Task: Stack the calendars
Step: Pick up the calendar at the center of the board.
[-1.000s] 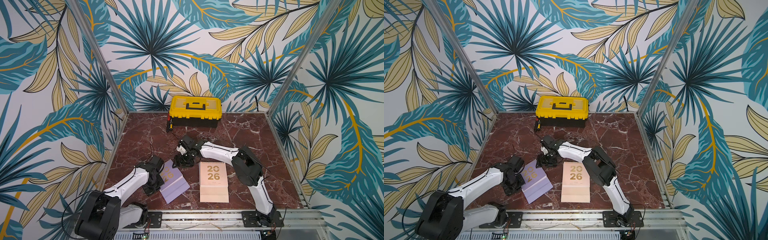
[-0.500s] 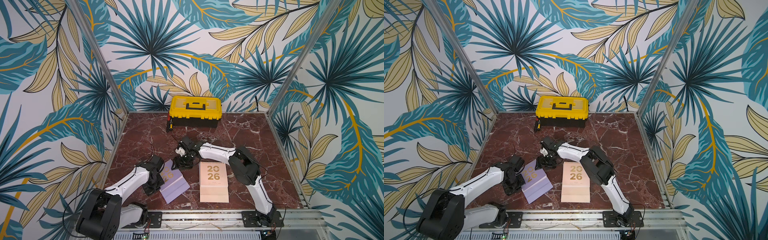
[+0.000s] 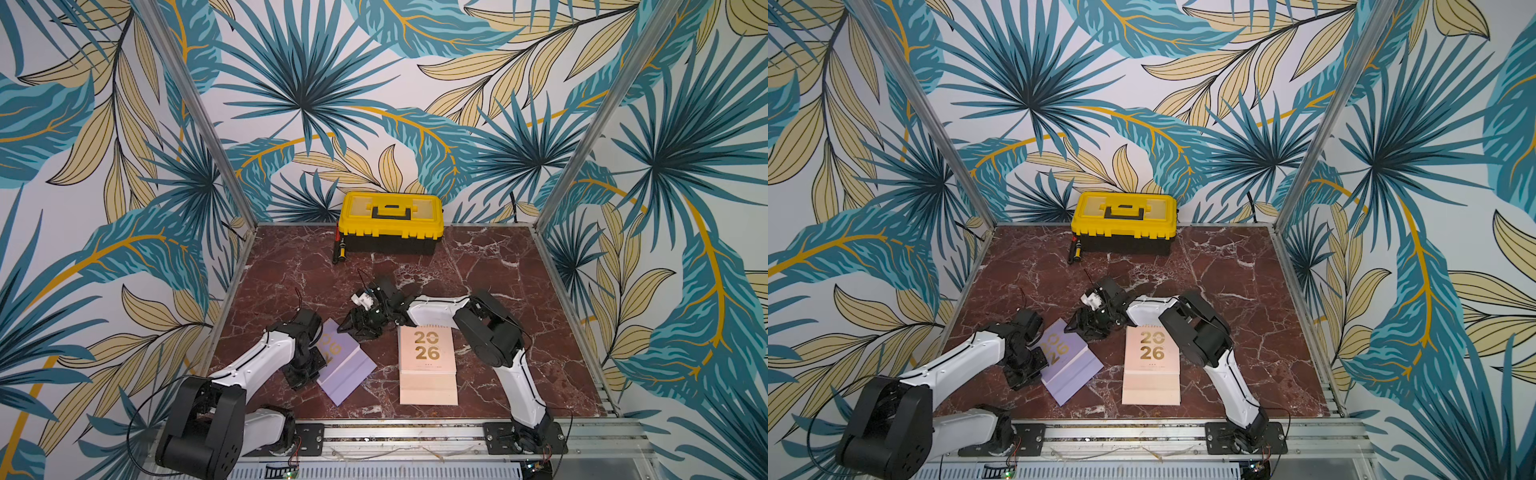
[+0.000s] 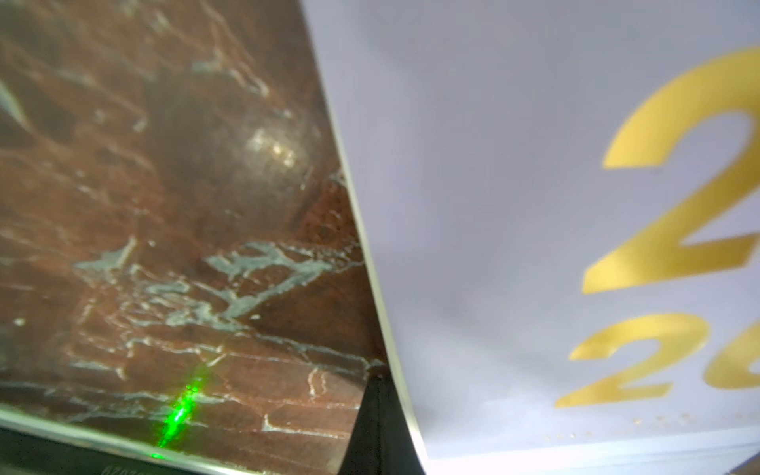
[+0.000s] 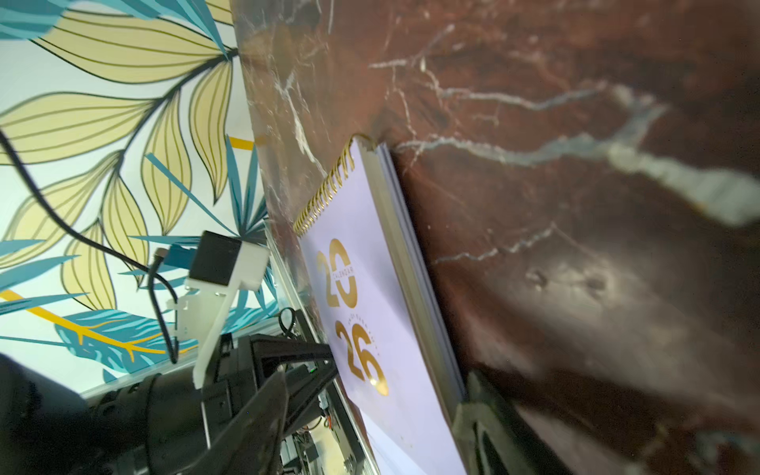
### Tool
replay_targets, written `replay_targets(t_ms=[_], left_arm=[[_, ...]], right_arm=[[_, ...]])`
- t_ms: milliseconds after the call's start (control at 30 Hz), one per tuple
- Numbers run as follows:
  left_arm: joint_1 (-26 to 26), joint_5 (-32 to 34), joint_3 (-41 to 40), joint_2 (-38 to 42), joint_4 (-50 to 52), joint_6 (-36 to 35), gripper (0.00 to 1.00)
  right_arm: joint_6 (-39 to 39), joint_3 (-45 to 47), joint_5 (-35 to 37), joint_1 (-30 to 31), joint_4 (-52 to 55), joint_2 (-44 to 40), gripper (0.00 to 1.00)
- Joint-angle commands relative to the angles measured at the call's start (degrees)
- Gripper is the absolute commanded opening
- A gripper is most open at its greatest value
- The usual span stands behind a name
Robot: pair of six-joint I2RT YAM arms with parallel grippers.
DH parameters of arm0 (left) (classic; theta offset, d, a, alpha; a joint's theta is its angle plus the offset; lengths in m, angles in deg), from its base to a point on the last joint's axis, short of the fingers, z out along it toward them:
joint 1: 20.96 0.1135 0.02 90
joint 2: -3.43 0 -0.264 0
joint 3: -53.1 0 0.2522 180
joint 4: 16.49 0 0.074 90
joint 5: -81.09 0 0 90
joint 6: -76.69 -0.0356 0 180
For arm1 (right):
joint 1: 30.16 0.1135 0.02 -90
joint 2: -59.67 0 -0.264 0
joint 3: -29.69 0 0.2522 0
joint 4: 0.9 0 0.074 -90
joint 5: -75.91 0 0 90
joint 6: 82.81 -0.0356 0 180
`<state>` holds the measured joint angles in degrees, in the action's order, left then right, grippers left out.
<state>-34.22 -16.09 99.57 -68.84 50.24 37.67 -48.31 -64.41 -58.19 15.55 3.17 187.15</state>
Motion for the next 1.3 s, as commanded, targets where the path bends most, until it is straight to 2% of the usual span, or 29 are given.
replay_targets(t_ms=[0, 200, 367, 533, 600, 700, 800, 900, 1033, 1267], left_arm=[[0.70, -3.67, -2.05, -3.39, -12.50, -2.35, 0.00], [1.92, -4.51, -1.44, -6.02, -13.69, -4.24, 0.00], [2.09, -4.80, 0.13, -8.23, -14.03, -5.49, 0.00], [2.18, -5.08, 0.86, -9.47, -14.47, -5.98, 0.00], [2.18, -5.15, 0.80, -9.62, -14.65, -5.97, 0.00], [2.27, -5.11, 1.04, -9.69, -14.75, -6.15, 0.00], [2.35, -5.37, 1.04, -9.74, -14.75, -6.33, 0.00], [2.49, -5.31, 1.04, -9.51, -14.74, -6.57, 0.00], [2.53, -5.68, 1.23, -9.47, -14.74, -6.81, 0.00], [2.64, -6.22, 1.26, -7.65, -14.65, -7.29, 0.00]], right_arm=[[-6.81, 1.08, -8.31, 2.44, -12.36, -1.54, 0.67], [-6.87, 1.15, -9.33, 2.64, -13.16, -1.91, 0.65], [-2.63, 0.50, -9.75, 2.87, -7.82, -2.86, 0.64], [-13.26, 1.97, -13.54, 3.31, -22.91, -0.91, 0.55], [-13.56, 1.92, -13.39, 3.64, -22.78, -0.72, 0.53], [-8.26, 0.26, -12.48, 4.44, -13.87, -1.02, 0.51], [4.98, -3.50, -8.94, 5.22, 4.96, -2.59, 0.51], [14.49, -7.22, -4.38, 5.61, 18.50, -3.77, 0.48], [17.84, -9.37, -2.37, 5.66, 23.91, -3.75, 0.41], [19.85, -11.07, -0.90, 6.33, 26.80, -3.94, 0.14]])
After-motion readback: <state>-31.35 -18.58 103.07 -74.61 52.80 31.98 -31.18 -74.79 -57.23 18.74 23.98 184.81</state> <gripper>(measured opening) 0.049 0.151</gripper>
